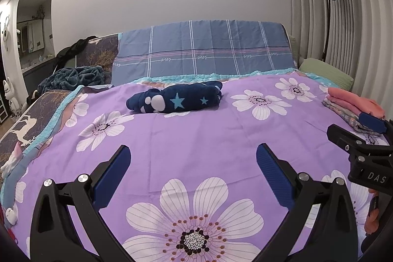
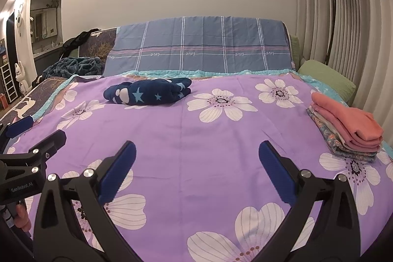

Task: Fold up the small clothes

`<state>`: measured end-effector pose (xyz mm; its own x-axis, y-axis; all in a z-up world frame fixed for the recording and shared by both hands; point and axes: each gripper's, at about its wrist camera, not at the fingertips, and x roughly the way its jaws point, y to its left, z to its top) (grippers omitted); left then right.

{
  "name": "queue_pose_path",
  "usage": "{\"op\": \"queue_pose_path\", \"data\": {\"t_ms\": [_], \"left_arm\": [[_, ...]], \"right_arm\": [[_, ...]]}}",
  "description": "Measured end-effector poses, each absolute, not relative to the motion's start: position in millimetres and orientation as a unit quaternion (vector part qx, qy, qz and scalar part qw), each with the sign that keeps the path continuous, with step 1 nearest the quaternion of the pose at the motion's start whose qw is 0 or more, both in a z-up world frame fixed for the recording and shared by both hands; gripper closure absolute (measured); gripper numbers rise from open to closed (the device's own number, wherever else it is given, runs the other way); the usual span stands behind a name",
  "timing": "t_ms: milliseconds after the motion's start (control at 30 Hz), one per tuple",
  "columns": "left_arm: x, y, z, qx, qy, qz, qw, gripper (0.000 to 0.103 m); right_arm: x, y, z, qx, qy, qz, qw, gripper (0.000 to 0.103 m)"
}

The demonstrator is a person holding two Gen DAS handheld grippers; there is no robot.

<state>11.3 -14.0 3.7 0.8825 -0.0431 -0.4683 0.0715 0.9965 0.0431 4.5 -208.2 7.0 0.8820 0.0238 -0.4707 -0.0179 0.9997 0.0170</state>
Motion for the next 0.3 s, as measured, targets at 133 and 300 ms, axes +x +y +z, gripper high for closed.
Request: {"op": "queue_pose_path", "data": {"t_ms": [133,300], "left_arm": [[12.0,-13.4,3.3,0.029,0.243,-0.028,0.969,0.001],[12.2,-12.5,2.4,0.029,0.245,-0.029,0.969,0.001]], "right_arm": [[4.5,-209.2,6.3,0.008,0.245,0.010,0.970,0.002],[4.3,-209.3,6.3,0.007,0.246,0.009,0.969,0.002]]}}
